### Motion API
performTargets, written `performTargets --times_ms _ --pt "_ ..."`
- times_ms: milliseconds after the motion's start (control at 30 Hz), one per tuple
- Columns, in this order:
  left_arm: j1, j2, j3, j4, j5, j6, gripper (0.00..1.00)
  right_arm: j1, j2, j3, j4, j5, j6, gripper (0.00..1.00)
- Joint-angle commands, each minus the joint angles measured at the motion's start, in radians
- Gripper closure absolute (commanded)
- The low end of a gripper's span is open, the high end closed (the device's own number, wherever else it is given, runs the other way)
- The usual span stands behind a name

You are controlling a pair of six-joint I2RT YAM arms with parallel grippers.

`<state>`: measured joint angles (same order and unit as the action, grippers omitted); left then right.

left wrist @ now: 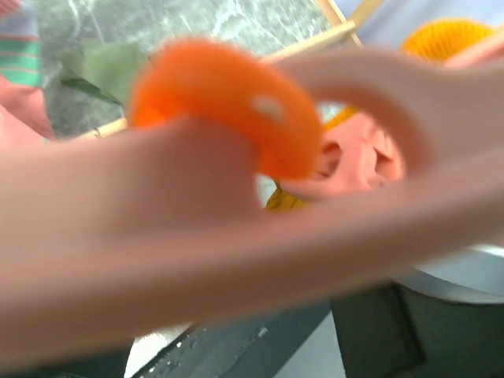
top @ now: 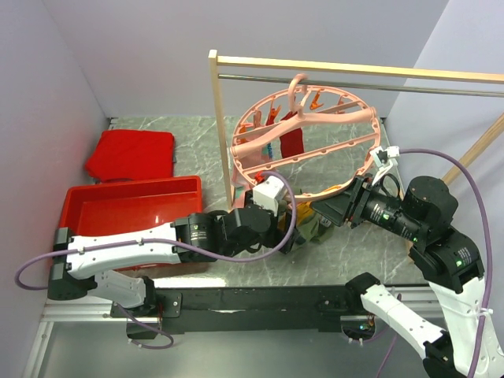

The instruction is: Remove the socks clipped to the hanger

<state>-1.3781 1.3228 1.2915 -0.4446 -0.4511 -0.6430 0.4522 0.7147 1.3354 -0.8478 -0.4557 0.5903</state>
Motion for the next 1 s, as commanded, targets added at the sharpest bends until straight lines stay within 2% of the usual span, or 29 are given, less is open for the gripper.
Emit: performTargets --times_ms 0,33,133,200,233,400,433,467,600,733,967 --pt "-0.007 -0.016 0.043 0.030 -0.063 0.041 0.18 0.005 -0.008 -0.002 0.081 -0.021 0.016 0.47" --pt "-0.007 -0.013 0.052 0.037 -0.051 0.052 0.34 0.005 -0.008 -0.001 0.079 -0.021 0.017 0.47" --pt "-0.007 -0.013 0.078 0.021 -0.008 0.074 0.52 0.005 -0.009 0.007 0.058 -0.008 0.011 0.47" --pt "-0.007 -0.031 0.078 0.035 0.069 0.086 0.59 0.005 -0.014 0.008 0.047 0.003 0.006 0.45" --pt "-0.007 -0.042 0.069 0.043 0.096 0.089 0.65 0.005 -0.015 0.010 0.039 0.006 0.000 0.43" --pt "0.001 -0.109 0.064 0.066 0.331 0.155 0.76 0.005 -0.008 0.015 0.018 -0.005 -0.018 0.36" --pt "0.002 -0.114 0.078 0.051 0.350 0.149 0.94 0.005 -0.008 0.021 0.015 -0.005 -0.023 0.35" --pt "0.005 -0.120 0.081 0.047 0.371 0.149 0.99 0.005 -0.009 0.024 0.013 -0.005 -0.023 0.34" --pt "0.016 -0.131 0.086 0.069 0.523 0.135 0.99 0.005 -0.023 0.031 0.012 0.008 -0.027 0.30" --pt "0.045 -0.111 0.094 0.116 0.771 0.095 0.99 0.005 -0.029 0.027 0.010 0.003 -0.009 0.28" --pt "0.094 -0.089 0.100 0.155 0.929 0.043 0.99 0.005 -0.067 -0.038 0.085 -0.023 0.019 0.29"
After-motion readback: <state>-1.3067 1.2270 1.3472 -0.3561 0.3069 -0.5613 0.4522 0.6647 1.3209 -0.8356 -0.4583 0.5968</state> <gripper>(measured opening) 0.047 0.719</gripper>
